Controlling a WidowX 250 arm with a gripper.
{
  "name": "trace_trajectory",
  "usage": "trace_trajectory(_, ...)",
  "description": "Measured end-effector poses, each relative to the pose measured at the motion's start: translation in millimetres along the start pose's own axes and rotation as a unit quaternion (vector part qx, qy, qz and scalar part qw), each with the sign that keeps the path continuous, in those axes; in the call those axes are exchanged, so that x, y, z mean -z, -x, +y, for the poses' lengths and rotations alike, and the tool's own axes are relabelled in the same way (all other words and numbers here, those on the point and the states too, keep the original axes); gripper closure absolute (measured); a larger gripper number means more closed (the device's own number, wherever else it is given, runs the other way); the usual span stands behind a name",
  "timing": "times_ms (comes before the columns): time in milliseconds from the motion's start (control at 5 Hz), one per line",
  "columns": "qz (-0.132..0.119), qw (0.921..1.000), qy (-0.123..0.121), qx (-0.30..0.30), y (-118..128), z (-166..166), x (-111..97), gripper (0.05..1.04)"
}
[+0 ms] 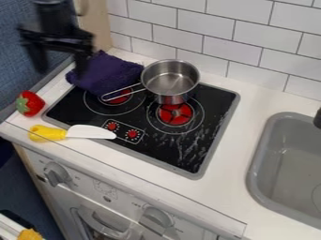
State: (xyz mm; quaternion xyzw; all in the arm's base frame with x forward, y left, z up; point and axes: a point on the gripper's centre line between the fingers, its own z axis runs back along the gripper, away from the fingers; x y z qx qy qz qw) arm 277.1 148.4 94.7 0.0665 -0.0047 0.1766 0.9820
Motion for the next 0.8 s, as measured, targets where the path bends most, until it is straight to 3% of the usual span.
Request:
trace_trajectory(200,-0.013,0.9971,0.033,0.068,4.1,-42.8,-21.8,0.085)
trace_trajectory(400,-0.002,0.9890,0.038,0.143,19.5,-87.2,-25.7,0.085)
trace_trajectory(600,-0.011,0.9757,0.043,0.215,38.3,-121.5,-39.2,0.085)
trace_trajectory(800,-0.008,0.9675,0.060,0.246,46.6,-137.1,-38.4,0.085)
